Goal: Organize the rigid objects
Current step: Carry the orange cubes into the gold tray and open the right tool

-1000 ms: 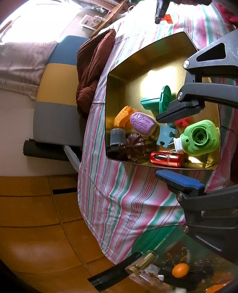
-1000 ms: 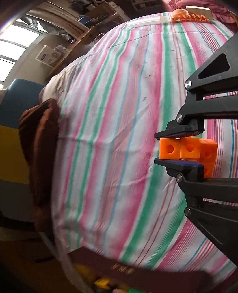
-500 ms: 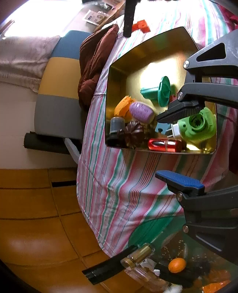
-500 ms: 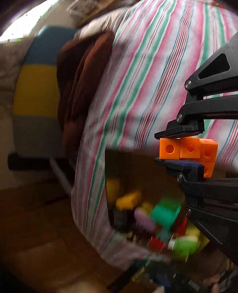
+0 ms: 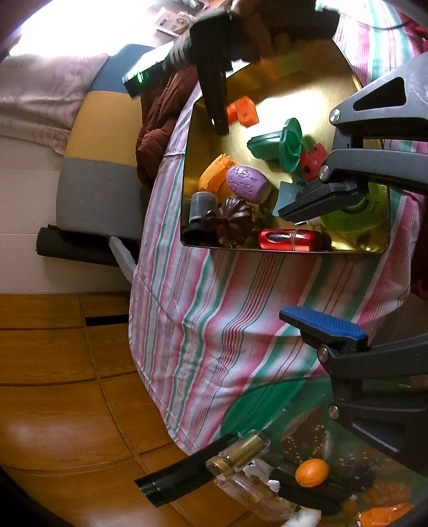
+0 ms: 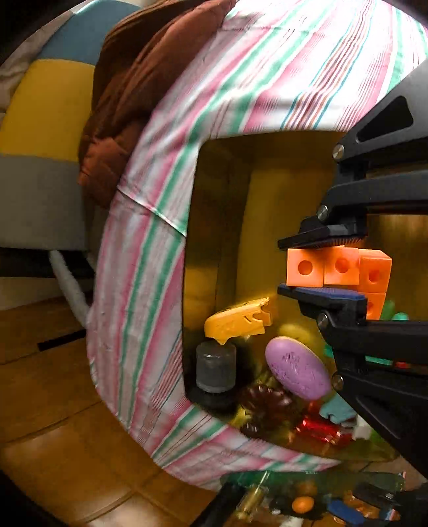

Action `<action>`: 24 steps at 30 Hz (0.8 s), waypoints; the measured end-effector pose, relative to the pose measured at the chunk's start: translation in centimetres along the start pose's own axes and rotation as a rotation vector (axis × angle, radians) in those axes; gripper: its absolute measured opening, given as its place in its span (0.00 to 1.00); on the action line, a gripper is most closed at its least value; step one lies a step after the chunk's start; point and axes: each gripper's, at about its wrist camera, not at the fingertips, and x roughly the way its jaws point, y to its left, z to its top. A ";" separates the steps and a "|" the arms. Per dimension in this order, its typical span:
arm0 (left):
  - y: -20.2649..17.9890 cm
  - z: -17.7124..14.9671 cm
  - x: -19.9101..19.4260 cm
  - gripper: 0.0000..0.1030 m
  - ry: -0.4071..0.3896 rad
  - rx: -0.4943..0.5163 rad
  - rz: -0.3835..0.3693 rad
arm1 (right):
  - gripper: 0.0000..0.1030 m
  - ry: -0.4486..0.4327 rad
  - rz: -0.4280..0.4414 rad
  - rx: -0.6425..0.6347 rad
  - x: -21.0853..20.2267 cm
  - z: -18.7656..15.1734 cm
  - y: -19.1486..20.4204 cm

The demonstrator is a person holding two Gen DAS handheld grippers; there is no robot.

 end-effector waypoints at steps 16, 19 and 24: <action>0.0 -0.2 0.7 0.53 0.019 -0.007 -0.003 | 0.27 0.027 0.030 -0.040 3.2 -0.9 2.3; -0.1 -0.2 0.5 0.53 0.015 -0.003 -0.003 | 0.31 0.023 0.033 -0.028 2.7 -1.2 2.1; -0.4 -0.3 0.1 0.53 0.008 0.004 -0.007 | 0.31 0.001 0.038 0.014 1.6 -1.5 1.1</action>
